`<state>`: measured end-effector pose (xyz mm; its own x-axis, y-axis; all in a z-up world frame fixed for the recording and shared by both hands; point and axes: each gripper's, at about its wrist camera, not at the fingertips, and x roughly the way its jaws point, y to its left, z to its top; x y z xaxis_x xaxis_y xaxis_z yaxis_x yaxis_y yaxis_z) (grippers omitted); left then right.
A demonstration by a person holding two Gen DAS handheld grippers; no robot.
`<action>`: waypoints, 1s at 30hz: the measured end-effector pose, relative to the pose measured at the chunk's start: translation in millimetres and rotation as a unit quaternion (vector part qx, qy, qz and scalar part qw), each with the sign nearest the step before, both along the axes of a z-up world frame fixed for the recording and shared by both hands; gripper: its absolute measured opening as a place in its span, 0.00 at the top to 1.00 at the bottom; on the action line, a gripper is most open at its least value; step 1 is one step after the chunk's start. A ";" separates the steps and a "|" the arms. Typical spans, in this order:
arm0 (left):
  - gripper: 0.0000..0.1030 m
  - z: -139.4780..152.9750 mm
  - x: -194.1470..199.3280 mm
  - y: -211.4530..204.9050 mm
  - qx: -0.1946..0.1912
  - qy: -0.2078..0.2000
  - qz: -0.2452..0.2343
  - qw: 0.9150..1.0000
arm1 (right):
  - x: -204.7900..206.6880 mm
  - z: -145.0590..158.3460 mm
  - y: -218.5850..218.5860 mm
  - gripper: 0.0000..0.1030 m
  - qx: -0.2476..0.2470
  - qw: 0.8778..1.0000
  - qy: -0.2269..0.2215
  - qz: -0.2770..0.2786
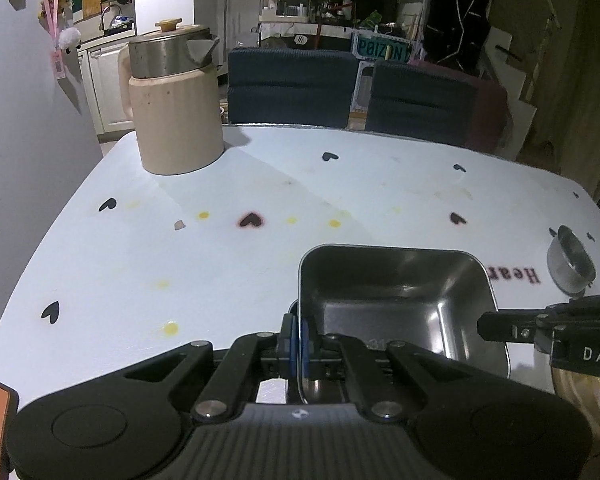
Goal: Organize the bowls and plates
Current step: 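Lower the steel tray with both grippers onto the table beside the nested bowls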
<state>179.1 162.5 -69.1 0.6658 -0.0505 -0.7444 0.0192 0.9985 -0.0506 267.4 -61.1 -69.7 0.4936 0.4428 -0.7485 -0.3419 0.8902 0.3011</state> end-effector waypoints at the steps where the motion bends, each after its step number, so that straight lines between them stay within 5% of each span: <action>1: 0.96 -0.6 0.3 -0.8 0.002 0.001 0.000 1.000 | 1.7 -1.1 2.1 0.92 -0.002 1.000 0.001 0.000; 26: 0.90 -18.8 10.2 -10.9 0.051 0.035 -0.014 0.998 | 14.4 -20.2 30.2 0.91 -0.044 0.999 0.024 0.001; 30: 0.91 -23.5 10.7 -10.8 0.085 0.043 -0.005 0.995 | 17.2 -23.4 31.4 0.91 -0.063 0.998 0.027 -0.009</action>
<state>189.8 151.7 -92.7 0.5989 0.0759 -0.7972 0.0313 0.9925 0.1180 284.5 -29.6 -93.0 0.4574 0.3352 -0.8236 -0.3114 0.9280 0.2047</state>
